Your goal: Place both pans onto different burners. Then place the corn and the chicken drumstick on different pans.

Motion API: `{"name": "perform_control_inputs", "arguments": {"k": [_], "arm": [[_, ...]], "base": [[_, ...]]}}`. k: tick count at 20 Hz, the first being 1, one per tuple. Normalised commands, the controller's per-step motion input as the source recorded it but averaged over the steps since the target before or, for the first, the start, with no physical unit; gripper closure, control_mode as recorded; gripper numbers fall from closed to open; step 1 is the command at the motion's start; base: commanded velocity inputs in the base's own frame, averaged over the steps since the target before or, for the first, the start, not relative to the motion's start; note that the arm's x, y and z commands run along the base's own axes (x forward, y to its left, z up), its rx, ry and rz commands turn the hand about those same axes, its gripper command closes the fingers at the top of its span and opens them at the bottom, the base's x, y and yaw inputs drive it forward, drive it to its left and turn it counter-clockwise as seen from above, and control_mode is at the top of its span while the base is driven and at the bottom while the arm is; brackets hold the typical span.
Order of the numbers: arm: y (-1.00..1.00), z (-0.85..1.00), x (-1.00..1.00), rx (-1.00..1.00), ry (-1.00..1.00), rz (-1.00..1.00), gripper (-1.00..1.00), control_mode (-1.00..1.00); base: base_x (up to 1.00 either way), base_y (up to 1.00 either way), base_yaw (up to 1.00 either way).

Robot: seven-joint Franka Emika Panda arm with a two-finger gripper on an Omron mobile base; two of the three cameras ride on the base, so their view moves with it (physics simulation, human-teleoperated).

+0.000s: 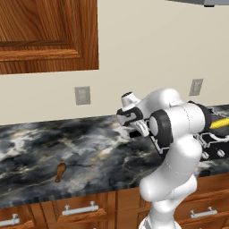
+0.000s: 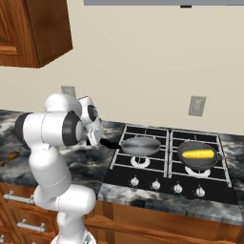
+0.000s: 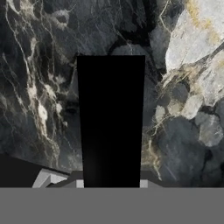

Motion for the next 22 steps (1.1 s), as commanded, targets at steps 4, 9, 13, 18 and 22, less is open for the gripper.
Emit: {"name": "perform_control_inputs", "arguments": {"k": [4, 9, 13, 18, 22], "arm": [[0.00, -0.14, -0.19, 0.00, 0.00, 0.00, 1.00, -1.00], [0.00, -0.03, -0.30, 0.00, -0.05, 0.00, 1.00, -1.00], [0.00, -0.02, -0.24, 0.00, -0.04, 0.00, 1.00, -1.00], [0.00, -0.01, 0.04, 0.00, 0.00, 0.00, -1.00, -1.00], [0.00, 0.00, 0.10, 0.00, 0.00, 0.00, -1.00, -1.00]], "base": [[0.00, 0.00, 0.00], [0.00, 0.00, 0.00], [0.00, 0.00, 0.00], [0.00, 0.00, 0.00], [0.00, 0.00, 0.00]]}}
